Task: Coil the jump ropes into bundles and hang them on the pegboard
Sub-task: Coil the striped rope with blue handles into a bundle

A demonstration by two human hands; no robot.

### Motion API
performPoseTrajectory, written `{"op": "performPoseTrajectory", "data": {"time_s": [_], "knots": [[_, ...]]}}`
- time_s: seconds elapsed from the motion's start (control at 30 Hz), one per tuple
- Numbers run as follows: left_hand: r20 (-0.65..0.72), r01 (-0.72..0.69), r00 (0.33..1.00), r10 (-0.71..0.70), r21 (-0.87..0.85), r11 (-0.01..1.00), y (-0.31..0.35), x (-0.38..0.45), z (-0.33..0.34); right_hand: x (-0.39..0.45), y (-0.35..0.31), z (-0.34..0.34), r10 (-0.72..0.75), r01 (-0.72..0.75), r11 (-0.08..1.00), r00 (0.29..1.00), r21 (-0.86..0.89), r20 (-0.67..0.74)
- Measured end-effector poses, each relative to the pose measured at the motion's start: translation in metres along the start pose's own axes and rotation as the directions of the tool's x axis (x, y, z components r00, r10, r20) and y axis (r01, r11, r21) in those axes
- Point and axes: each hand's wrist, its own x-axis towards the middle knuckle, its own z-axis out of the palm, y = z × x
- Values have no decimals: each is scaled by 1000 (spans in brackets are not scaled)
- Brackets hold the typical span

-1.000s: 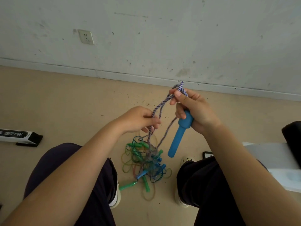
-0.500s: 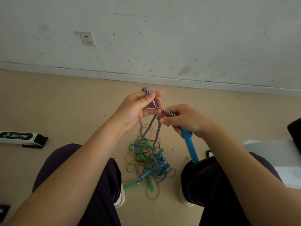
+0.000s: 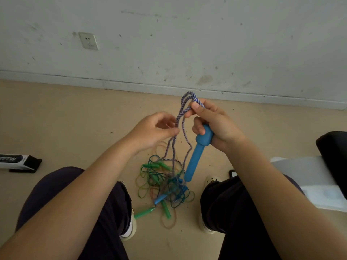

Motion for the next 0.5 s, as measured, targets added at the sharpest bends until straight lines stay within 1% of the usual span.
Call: {"op": "performPoseTrajectory", "data": {"time_s": [0.03,0.07,0.13,0.17,0.2,0.27,0.33,0.43,0.5], "knots": [[104,27,994,-28,6,1000,-1,0,3,0,0,0,5,-5,1000,1000,12,-5],[178,35,983,-42,45,998,-3,-1,7,0,1,-1,9,-9,1000,1000,18,-13],[239,29,970,-50,93,995,-6,0,12,1,2,-2,12,-11,1000,999,21,-43],[246,42,968,-56,64,997,-5,1,12,1,2,-3,13,-11,1000,998,22,-64],[241,66,968,-65,0,998,-5,2,10,2,2,-5,16,-15,1000,996,16,-85],[201,118,976,-77,-199,973,-1,3,5,3,5,-8,36,-41,998,993,-38,-113],[138,118,988,-72,-362,925,3,2,3,4,11,-8,72,-85,987,993,-138,-92],[33,92,996,-86,-458,884,6,1,6,3,20,-1,151,-146,945,988,-293,-3],[-30,75,994,-104,-508,858,6,2,5,4,22,-1,192,-167,920,981,-354,38]]}}
